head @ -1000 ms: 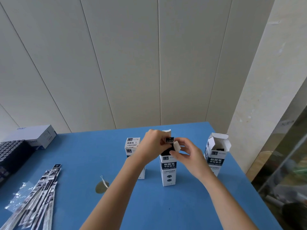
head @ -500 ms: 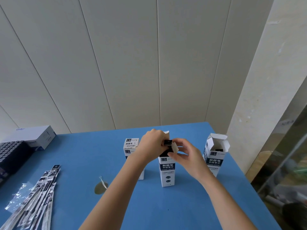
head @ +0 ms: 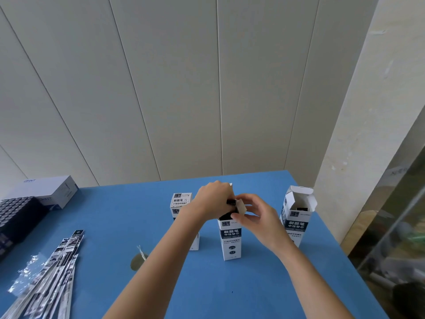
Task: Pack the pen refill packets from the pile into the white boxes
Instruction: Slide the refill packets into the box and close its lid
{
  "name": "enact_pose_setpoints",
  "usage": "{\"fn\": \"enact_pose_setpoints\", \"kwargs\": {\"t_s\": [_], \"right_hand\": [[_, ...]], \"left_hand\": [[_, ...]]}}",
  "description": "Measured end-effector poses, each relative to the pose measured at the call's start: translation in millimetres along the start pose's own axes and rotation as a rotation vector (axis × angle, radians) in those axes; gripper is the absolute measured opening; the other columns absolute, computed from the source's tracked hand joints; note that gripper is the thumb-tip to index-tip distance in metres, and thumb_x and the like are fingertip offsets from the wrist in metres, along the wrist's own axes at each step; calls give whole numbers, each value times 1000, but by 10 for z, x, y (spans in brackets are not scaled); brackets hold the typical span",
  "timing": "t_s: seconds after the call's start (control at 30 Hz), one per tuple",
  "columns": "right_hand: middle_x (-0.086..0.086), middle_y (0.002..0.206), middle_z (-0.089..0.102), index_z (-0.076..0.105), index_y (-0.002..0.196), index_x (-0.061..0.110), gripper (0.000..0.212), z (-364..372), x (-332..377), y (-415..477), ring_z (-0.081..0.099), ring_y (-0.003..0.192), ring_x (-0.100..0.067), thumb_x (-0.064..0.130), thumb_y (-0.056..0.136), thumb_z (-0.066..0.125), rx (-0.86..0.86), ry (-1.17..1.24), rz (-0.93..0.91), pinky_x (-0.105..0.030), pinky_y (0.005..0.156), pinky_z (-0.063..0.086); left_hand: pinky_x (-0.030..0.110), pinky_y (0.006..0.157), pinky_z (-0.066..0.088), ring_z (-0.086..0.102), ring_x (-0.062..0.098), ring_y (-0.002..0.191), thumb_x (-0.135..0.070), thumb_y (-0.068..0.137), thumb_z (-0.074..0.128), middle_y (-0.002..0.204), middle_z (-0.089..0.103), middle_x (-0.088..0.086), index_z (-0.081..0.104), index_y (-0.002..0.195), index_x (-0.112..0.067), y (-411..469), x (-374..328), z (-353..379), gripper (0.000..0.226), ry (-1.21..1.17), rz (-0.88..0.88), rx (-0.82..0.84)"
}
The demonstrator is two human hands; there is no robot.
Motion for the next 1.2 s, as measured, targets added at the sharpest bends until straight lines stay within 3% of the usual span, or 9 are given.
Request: {"fn": "enact_pose_setpoints", "kwargs": {"t_s": [0.17,0.27,0.37,0.5,0.67,0.93,1.0,1.1,1.2], "right_hand": [[11,103,66,59,97,30,33,-12,24,-14,63,94,2,6,78,71,1,2,-14,-10,76,50],[12,102,66,59,97,30,32,-9,32,-9,63,93,2,8,77,72,-1,2,-17,-10,75,49],[12,101,67,60,96,30,32,-24,22,-7,64,93,0,8,76,73,-11,12,-15,-11,76,50],[11,101,66,59,95,28,33,-21,-18,-4,63,92,0,6,75,73,-10,24,6,-12,75,51],[7,103,66,59,100,24,34,-19,-58,-4,63,93,-1,6,75,73,-10,56,29,-13,76,51],[8,101,66,59,97,26,34,-38,-43,-5,63,90,2,4,76,72,-18,30,9,-12,75,51],[8,101,66,59,98,26,32,-42,-43,-6,63,90,3,5,77,72,-28,28,-1,-12,76,51],[6,103,66,59,100,24,27,-7,-75,-16,63,93,1,9,80,69,-27,40,-3,-13,77,51],[3,106,66,59,105,22,24,31,-135,-35,63,96,-1,15,83,66,-25,67,15,-12,76,50]], "left_hand": [[31,61,32,57,33,90,-18,89,51,94,61,10,55,96,-6,17,-85,21,14,115,-8,-65],[32,66,34,55,32,99,-11,90,49,107,59,15,54,103,-3,16,-111,56,16,174,-10,-95],[32,66,33,55,33,98,-8,90,47,105,59,16,54,103,-2,-2,-129,64,16,148,-6,-79],[28,53,32,52,32,76,-16,87,53,70,51,6,59,83,-9,-70,-65,58,9,-21,17,-14],[31,65,45,58,29,80,-20,83,62,87,69,9,72,87,-17,-141,2,-127,12,-139,48,-89],[23,47,19,46,27,74,-16,84,54,65,41,-1,63,80,-15,-171,-146,-50,10,16,96,-109],[22,50,19,47,28,76,-18,85,54,66,43,-3,55,79,-17,-216,-133,-101,5,-23,96,-181],[26,69,28,47,23,74,-18,86,52,70,61,-3,70,87,-16,-317,-109,-163,18,-77,130,-308],[28,78,27,52,17,92,-24,89,52,88,70,-5,73,92,-23,-441,-86,-178,21,-142,195,-412]]}}
Point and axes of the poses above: each hand's wrist, its own y-axis towards the middle knuckle, its own z-axis out of the palm, x = y × z, the point moved 10 cm from there along y, towards the middle knuckle
